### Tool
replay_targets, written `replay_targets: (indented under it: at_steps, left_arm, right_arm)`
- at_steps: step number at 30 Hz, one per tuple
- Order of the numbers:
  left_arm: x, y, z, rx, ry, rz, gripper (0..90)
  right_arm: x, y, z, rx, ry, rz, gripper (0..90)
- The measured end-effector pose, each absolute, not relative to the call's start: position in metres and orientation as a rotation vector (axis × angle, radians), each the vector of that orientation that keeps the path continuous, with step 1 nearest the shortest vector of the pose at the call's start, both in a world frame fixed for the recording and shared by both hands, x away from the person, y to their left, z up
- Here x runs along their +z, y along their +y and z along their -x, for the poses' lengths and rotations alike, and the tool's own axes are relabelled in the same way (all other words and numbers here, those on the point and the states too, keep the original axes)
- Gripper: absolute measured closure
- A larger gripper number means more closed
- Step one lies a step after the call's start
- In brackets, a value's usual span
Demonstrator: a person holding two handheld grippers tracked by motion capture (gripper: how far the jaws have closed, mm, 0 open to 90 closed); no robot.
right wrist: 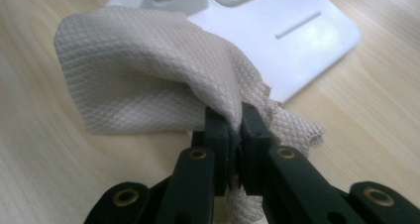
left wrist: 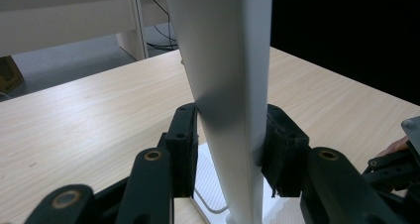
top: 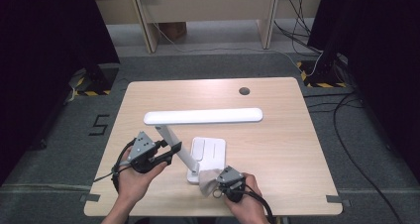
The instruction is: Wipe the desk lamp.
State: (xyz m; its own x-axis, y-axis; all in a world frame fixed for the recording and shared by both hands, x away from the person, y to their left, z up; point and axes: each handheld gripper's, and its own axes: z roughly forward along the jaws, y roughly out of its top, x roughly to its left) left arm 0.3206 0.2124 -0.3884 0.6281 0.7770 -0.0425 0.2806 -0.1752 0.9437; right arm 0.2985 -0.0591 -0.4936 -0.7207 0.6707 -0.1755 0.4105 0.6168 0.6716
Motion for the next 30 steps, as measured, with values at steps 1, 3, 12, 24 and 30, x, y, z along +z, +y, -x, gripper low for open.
replay_targets:
  at_steps: [1,3,12,24,30]
  left_arm:
    - [-0.388,0.212,-0.321,0.559,0.865,-1.742,60.8]
    - [-0.388,0.212,-0.320,0.560,0.864,-1.744,60.8]
    - [-0.388,0.212,-0.321,0.566,0.866,-1.744,60.9]
    - [-0.388,0.212,-0.320,0.578,0.865,-1.746,60.9]
    - [-0.389,0.211,-0.319,0.585,0.866,-1.743,60.9]
  right_arm:
    - [-0.494,-0.061,-0.298,0.856,2.427,-0.878,85.9]
    - [-0.495,-0.065,-0.298,0.848,2.425,-0.888,85.9]
    - [-0.475,-0.072,-0.303,0.893,2.346,-0.902,85.8]
    - [-0.471,-0.030,-0.329,0.927,2.377,-0.840,85.8]
    - [-0.477,-0.012,-0.335,0.924,2.411,-0.830,85.7]
